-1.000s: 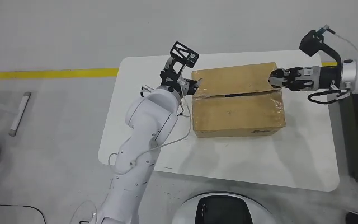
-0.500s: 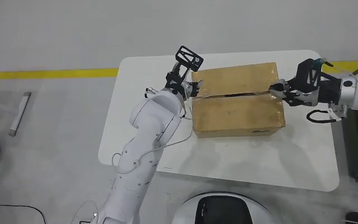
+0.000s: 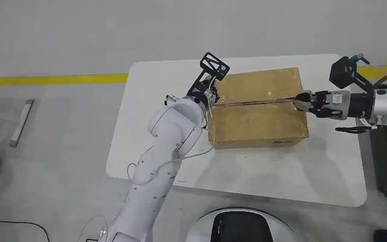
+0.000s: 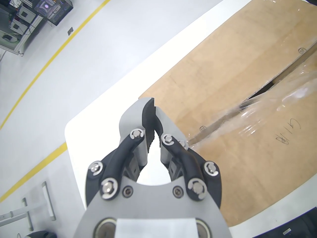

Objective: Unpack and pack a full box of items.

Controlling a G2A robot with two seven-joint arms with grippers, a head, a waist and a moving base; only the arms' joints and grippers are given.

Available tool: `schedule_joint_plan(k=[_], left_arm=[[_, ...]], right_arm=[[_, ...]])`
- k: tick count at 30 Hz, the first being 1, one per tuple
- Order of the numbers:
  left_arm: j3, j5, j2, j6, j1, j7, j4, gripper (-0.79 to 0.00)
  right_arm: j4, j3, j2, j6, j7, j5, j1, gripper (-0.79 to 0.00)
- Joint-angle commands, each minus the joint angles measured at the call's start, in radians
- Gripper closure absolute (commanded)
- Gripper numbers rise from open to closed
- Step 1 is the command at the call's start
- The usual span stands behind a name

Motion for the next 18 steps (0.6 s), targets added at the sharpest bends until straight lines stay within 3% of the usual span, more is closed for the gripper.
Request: schedule_joint_plan(k=[1, 6, 10, 13, 15, 18], left_arm=[[0.001, 0.000, -0.001, -0.001, 0.000, 0.001, 0.001, 0.000], [-0.001, -0.002, -0.002, -0.003, 0.004, 0.005, 0.002, 0.000], [-0.005, -0.004, -0.003, -0.007, 0.007, 0.006, 0.000, 0.000], [-0.007, -0.010, -0.003, -0.013, 0.008, 0.004, 0.000, 0.000], [-0.008, -0.012, -0.003, -0.018, 0.008, 0.004, 0.001, 0.000], [-0.009, -0.015, -0.004, -0.021, 0.009, 0.005, 0.004, 0.000]], right_arm=[[0.010, -0.010, 0.002, 0.060, 0.046, 0.047, 0.029, 0.000], [0.045, -0.038, 0.002, 0.165, 0.097, 0.107, 0.084, 0.000], [0.027, -0.049, 0.004, 0.026, 0.060, -0.036, 0.099, 0.000], [0.052, -0.061, 0.001, 0.092, 0.057, 0.109, 0.087, 0.000], [0.028, -0.042, 0.010, 0.016, 0.075, -0.068, 0.107, 0.000], [0.025, -0.042, 0.010, -0.072, 0.005, -0.077, 0.083, 0.000]])
